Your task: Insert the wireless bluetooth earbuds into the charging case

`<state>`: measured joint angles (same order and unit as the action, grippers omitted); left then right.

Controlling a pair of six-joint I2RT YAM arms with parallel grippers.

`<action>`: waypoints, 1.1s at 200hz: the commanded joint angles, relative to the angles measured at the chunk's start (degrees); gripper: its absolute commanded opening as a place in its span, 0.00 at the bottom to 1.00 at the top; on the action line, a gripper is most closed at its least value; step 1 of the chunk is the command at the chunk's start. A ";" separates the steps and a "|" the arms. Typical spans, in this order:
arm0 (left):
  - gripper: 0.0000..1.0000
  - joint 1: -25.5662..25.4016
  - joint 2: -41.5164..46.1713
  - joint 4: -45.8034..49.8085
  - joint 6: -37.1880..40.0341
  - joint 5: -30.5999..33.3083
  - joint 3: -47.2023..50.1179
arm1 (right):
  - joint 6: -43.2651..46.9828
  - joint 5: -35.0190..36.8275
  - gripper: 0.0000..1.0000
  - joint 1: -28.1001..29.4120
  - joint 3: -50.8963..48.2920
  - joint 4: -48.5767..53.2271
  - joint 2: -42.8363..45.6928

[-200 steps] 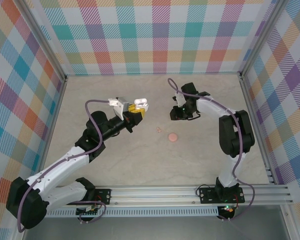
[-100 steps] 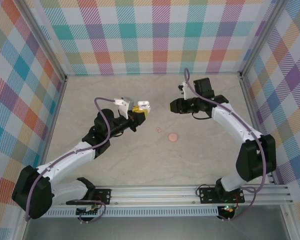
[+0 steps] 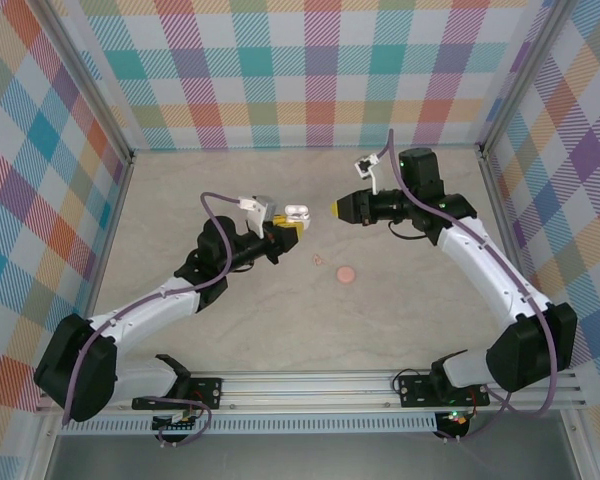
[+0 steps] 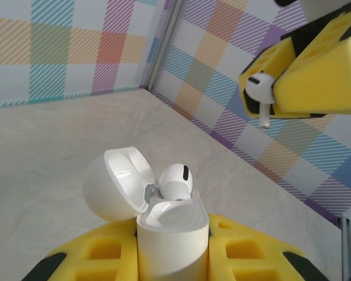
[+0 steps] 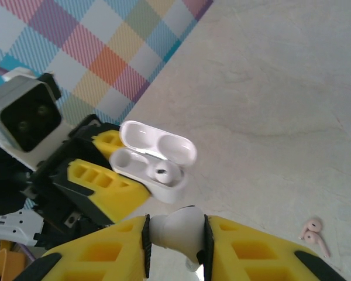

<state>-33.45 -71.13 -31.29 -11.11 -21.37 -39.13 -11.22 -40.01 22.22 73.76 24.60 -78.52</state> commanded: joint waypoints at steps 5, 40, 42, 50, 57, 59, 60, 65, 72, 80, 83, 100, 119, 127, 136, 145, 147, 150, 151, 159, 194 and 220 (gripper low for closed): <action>0.01 0.41 -0.58 -6.09 -0.40 -5.23 -0.68 | 3.25 -2.53 0.31 1.82 2.90 -0.72 2.31; 0.01 0.27 -1.05 -9.65 -0.84 -10.00 -0.76 | 4.79 -2.43 0.32 4.09 4.72 -0.50 2.41; 0.01 0.24 -1.03 -9.82 -0.88 -10.23 -0.83 | 4.80 -2.46 0.32 4.18 4.84 -0.49 2.47; 0.01 0.19 -1.20 -10.40 -1.01 -11.16 -0.91 | 5.04 -2.44 0.32 4.68 5.20 -0.58 2.57; 0.01 0.14 -1.28 -10.96 -1.18 -11.68 -0.89 | 5.36 -2.32 0.31 5.12 5.57 -0.53 2.63; 0.01 0.14 -1.31 -11.13 -1.23 -11.79 -0.95 | 5.45 -2.30 0.32 5.27 5.71 -0.59 2.66; 0.01 0.14 -1.34 -11.28 -1.25 -11.91 -0.95 | 5.53 -2.28 0.32 5.33 5.75 -0.60 2.67; 0.00 0.06 -1.29 -11.70 -1.40 -12.17 -0.94 | 5.74 -2.05 0.32 5.73 5.95 -0.57 2.72; 0.00 0.03 -1.37 -12.31 -1.56 -12.50 -0.99 | 6.06 -1.93 0.32 6.14 6.33 -0.51 2.69; 0.00 -0.03 -1.45 -12.70 -1.75 -12.81 -1.10 | 6.37 -1.92 0.32 6.66 6.71 -0.43 2.67; 0.00 -0.06 -1.46 -12.83 -1.87 -13.02 -1.19 | 6.42 -1.72 0.32 6.80 6.81 -0.43 2.75; 0.00 -0.29 -1.55 -13.38 -2.26 -13.73 -1.52 | 6.89 -1.27 0.32 7.64 7.28 -0.51 2.67; 0.00 -0.47 -1.58 -14.71 -2.96 -14.03 -1.60 | 7.17 -0.84 0.32 8.48 7.63 -0.65 2.49; 0.00 -0.56 -1.59 -14.94 -3.25 -14.22 -1.77 | 7.24 -0.39 0.32 8.90 7.72 -0.85 2.36; 0.00 -0.65 -1.60 -15.04 -3.30 -14.47 -2.07 | 7.52 0.22 0.32 9.27 7.96 -0.70 2.17; 0.00 -0.82 -1.56 -15.11 -3.41 -14.65 -2.17 | 7.62 0.58 0.32 9.55 8.20 -0.59 1.85; 0.01 -0.87 -1.55 -15.20 -3.46 -14.73 -2.28 | 7.62 0.62 0.32 9.63 8.23 -0.56 1.81; 0.00 -0.90 -1.55 -15.27 -3.46 -14.88 -2.34 | 7.69 0.68 0.32 9.75 8.29 -0.64 1.67; 0.00 -0.91 -1.55 -15.28 -3.47 -14.91 -2.35 | 7.70 0.70 0.32 9.76 8.31 -0.62 1.65; 0.00 -1.08 -1.55 -15.44 -3.49 -15.09 -2.47 | 7.71 1.02 0.32 10.09 8.41 -0.73 1.36; 0.01 -1.59 -1.31 -15.22 -3.56 -15.46 -2.86 | 7.97 2.97 0.32 11.21 8.90 -0.96 0.61; 0.01 -1.85 -1.37 -15.23 -3.48 -15.12 -2.94 | 8.28 4.22 0.31 12.05 9.48 -0.62 -0.05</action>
<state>-34.70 -72.69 -43.72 -14.17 -35.55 -40.05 -4.99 -36.97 33.41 80.82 24.64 -77.62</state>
